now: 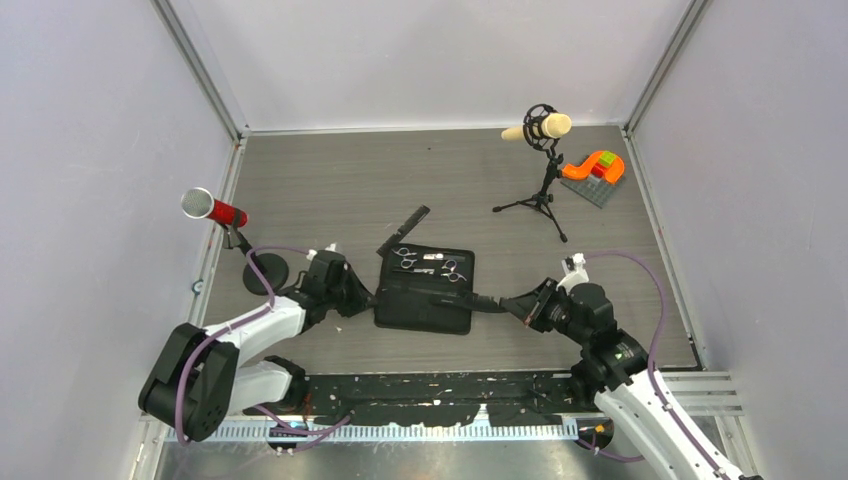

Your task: Sort the hair-cutting tools

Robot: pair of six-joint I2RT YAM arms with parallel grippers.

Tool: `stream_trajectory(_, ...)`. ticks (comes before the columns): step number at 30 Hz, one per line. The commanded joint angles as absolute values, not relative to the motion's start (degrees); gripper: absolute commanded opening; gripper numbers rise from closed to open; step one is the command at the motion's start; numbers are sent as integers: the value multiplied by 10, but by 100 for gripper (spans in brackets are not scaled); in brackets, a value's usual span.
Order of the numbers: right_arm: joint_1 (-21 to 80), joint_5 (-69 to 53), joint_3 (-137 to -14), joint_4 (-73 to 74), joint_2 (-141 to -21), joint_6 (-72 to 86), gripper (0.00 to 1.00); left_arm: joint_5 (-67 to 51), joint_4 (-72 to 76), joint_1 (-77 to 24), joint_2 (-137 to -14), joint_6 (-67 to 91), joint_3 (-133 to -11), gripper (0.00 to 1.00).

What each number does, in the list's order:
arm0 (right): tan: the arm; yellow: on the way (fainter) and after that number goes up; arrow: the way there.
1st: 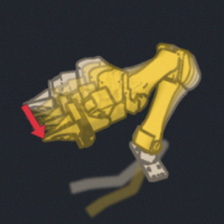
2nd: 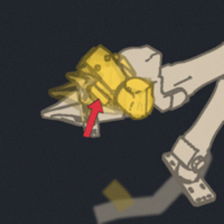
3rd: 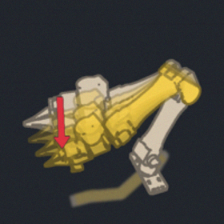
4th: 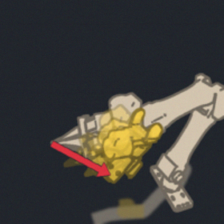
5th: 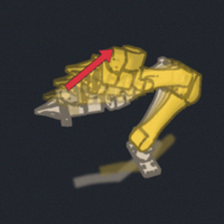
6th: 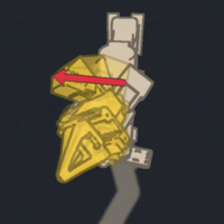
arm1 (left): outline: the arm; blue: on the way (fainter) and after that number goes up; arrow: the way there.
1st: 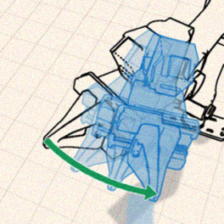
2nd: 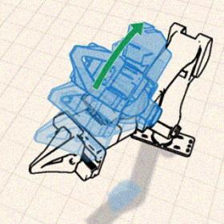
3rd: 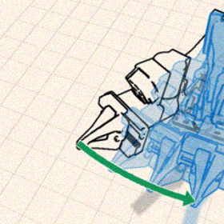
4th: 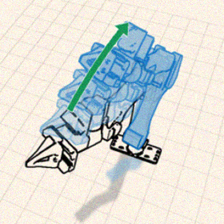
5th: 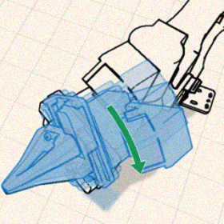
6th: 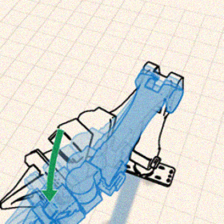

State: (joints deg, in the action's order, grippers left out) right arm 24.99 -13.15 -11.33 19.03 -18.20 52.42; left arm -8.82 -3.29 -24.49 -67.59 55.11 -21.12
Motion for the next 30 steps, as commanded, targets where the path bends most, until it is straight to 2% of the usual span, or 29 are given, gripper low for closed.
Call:
stream_trajectory(1,247,-91,-160,281,-172,495,5,-48,-73,-244,-668,537,-198,0)
stream_trajectory(10,247,-117,-160,272,-209,471,5,-51,-75,-244,-669,532,-202,0)
stream_trajectory(18,247,-177,-135,176,-281,470,5,-56,-73,-244,-672,529,-205,0)
stream_trajectory(30,246,-190,-90,31,-343,503,5,-62,-69,-244,-661,528,-200,0)
